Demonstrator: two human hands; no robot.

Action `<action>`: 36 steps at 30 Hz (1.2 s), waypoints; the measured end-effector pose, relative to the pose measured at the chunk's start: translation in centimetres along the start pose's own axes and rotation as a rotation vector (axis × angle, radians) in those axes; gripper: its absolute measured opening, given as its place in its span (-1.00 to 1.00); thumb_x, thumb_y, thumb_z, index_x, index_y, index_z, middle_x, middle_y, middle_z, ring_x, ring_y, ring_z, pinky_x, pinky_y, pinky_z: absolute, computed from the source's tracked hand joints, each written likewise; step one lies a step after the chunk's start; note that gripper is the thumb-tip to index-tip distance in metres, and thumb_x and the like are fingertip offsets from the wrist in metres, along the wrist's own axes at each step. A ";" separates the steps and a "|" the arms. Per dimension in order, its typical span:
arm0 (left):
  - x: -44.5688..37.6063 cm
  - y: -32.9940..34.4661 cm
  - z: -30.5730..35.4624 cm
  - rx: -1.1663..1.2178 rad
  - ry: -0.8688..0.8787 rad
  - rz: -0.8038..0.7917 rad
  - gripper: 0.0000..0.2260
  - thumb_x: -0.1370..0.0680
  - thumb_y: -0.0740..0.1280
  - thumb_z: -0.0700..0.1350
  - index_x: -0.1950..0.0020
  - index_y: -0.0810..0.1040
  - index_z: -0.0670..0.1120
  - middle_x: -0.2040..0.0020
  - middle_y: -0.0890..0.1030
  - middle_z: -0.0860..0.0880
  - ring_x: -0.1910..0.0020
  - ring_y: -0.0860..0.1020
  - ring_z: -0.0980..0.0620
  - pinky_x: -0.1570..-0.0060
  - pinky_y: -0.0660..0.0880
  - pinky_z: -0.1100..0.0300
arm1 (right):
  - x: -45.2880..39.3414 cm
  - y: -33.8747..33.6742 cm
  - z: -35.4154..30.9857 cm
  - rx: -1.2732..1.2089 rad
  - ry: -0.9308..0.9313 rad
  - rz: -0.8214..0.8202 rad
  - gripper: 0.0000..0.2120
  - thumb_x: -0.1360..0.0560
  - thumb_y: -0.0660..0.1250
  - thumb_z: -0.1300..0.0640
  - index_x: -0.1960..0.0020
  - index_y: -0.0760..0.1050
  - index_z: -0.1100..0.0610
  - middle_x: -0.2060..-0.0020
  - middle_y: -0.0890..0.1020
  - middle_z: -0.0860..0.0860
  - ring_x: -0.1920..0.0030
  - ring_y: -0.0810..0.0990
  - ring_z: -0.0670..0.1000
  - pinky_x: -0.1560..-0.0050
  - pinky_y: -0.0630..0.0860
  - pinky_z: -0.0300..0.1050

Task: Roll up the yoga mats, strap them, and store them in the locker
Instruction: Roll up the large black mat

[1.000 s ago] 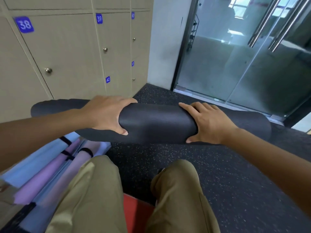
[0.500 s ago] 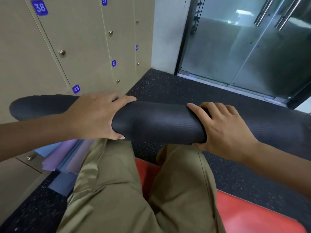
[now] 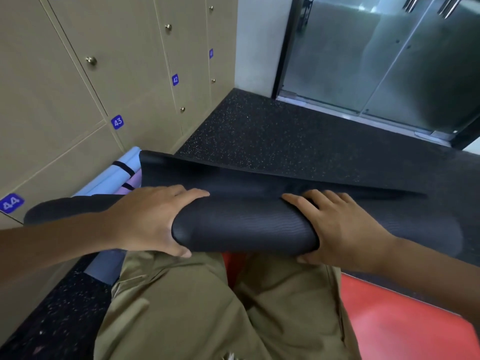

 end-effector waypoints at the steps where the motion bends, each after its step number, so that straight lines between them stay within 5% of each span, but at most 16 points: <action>1: -0.3 0.0 -0.2 0.038 -0.001 -0.024 -0.05 -0.21 0.48 0.46 -0.47 0.04 0.45 -0.17 0.44 0.30 -0.13 0.46 0.25 -0.08 0.41 0.21 | -0.3 0.3 0.2 -0.015 -0.008 -0.052 0.09 -0.21 0.29 -0.54 -0.61 0.03 -0.15 -0.30 0.44 -0.08 -0.22 0.49 0.04 -0.26 0.42 0.05; 4: -1.4 0.1 -0.7 0.121 0.006 -0.086 -0.10 -0.16 0.51 0.45 -0.39 0.12 0.50 -0.17 0.48 0.31 -0.16 0.48 0.26 -0.15 0.45 0.15 | -1.2 1.0 0.8 -0.045 -0.032 -0.139 0.14 -0.20 0.25 -0.65 -0.61 -0.06 -0.19 -0.32 0.41 -0.13 -0.27 0.45 -0.01 -0.30 0.38 -0.03; 11: -3.4 0.1 -1.9 0.170 0.042 -0.115 -0.18 -0.23 0.38 0.55 -0.44 0.22 0.41 -0.30 0.37 0.38 -0.34 0.36 0.31 -0.31 0.41 0.11 | -3.6 1.4 1.9 -0.208 -0.054 -0.204 0.10 -0.15 0.28 -0.69 -0.54 0.07 -0.25 -0.26 0.49 -0.16 -0.22 0.53 -0.04 -0.24 0.46 -0.05; 17: -1.5 -2.5 0.7 -0.078 0.251 0.301 -0.26 -0.53 0.18 0.45 -0.55 0.35 0.01 -0.35 0.42 0.12 -0.25 0.48 0.09 -0.16 0.48 0.13 | -5.8 2.0 3.0 -0.456 -0.057 -0.363 -0.11 -0.13 0.48 -0.55 -0.37 0.23 -0.39 -0.18 0.54 -0.30 -0.18 0.54 -0.16 -0.27 0.48 -0.03; 22: -2.3 -1.6 1.3 -0.176 0.238 0.416 -0.15 -0.50 0.14 0.51 -0.48 0.46 -0.16 -0.31 0.55 -0.05 -0.18 0.57 -0.06 -0.11 0.56 0.01 | -7.5 2.2 3.6 -0.583 -0.042 -0.452 -0.18 -0.15 0.56 -0.45 -0.33 0.29 -0.43 -0.14 0.58 -0.34 -0.15 0.55 -0.23 -0.29 0.48 -0.06; 25: -3.4 -1.4 0.4 -0.138 0.236 0.378 -0.17 -0.52 0.09 0.51 -0.49 0.46 -0.11 -0.28 0.56 0.00 -0.17 0.58 -0.01 -0.12 0.52 0.10 | -7.8 1.7 4.2 -0.630 -0.025 -0.390 -0.19 -0.25 0.56 -0.40 -0.39 0.26 -0.38 -0.21 0.52 -0.32 -0.21 0.52 -0.23 -0.29 0.46 -0.14; 28: -5.1 -0.9 -1.3 -0.030 0.183 0.220 -0.13 -0.48 0.00 0.57 -0.57 0.34 0.00 -0.32 0.50 0.09 -0.26 0.49 0.07 -0.23 0.45 0.15 | -7.7 -0.3 4.2 -0.434 -0.079 -0.187 -0.20 -0.36 0.32 -0.55 -0.48 0.22 -0.26 -0.32 0.44 -0.24 -0.29 0.44 -0.19 -0.30 0.46 -0.09; 31: -6.8 -0.6 -2.4 0.041 0.130 0.096 -0.15 -0.44 -0.02 0.61 -0.56 0.29 0.13 -0.33 0.45 0.18 -0.31 0.42 0.16 -0.29 0.41 0.11 | -7.0 -0.5 2.7 -0.191 -0.130 -0.042 -0.13 -0.44 0.00 -0.61 -0.57 0.17 -0.11 -0.38 0.42 -0.12 -0.35 0.39 -0.06 -0.35 0.42 -0.02; 36: -7.9 -0.8 -2.7 0.026 0.130 0.089 -0.19 -0.47 -0.09 0.60 -0.52 0.33 0.15 -0.28 0.48 0.17 -0.28 0.47 0.13 -0.24 0.47 -0.02 | -6.9 0.5 2.5 -0.094 -0.081 0.105 -0.15 -0.52 -0.11 -0.56 -0.57 0.25 -0.01 -0.35 0.50 -0.04 -0.31 0.48 0.04 -0.31 0.43 0.02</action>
Point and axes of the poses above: each hand's wrist, its own x-axis away from the middle knuckle, its own y-axis out of the palm, z = x × y, the point moved 10 cm from there along -x, towards the middle knuckle
